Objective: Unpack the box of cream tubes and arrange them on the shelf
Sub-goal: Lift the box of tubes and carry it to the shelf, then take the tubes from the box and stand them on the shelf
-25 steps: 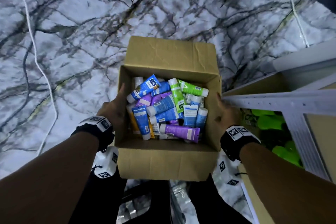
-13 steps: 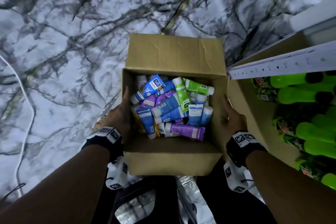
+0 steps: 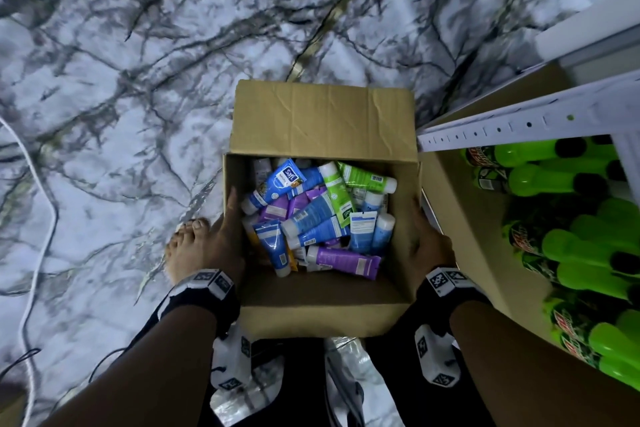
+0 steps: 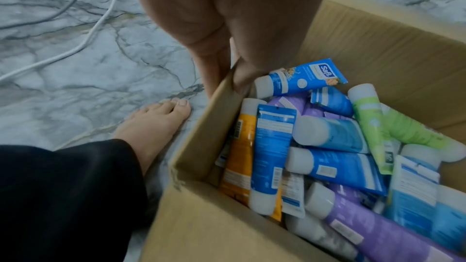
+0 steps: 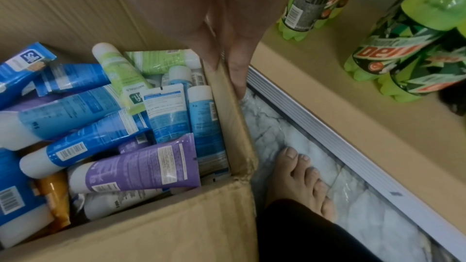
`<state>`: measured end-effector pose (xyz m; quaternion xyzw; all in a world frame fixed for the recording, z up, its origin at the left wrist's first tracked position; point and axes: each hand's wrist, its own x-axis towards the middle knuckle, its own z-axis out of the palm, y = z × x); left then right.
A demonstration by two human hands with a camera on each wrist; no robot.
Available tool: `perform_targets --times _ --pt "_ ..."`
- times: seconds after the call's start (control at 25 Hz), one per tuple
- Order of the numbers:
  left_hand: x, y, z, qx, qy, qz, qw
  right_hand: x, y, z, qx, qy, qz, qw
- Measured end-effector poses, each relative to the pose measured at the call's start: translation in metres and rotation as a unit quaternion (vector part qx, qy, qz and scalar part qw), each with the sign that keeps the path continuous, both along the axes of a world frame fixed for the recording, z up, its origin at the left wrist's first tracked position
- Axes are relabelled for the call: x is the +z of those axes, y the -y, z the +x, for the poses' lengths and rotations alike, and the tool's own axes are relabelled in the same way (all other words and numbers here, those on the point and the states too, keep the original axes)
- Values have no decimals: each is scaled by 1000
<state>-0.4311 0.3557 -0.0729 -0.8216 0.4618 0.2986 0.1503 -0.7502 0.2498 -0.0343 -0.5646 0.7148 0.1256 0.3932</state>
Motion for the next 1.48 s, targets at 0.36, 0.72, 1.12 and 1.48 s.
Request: perform_targets --times 0.36,0.72,1.12,1.48 --pt "-17 66 -84 57 -171 -95 979 -41 32 63 121 5 -64 991" --pt "-81 81 -109 -31 -135 -44 989 -116 19 74 198 -11 32 980" --pt "-96 92 -88 -99 -145 -62 983 -119 12 66 157 55 -57 984" --pt "-46 74 -86 -56 -144 -122 980 -44 26 55 54 64 -233 969"
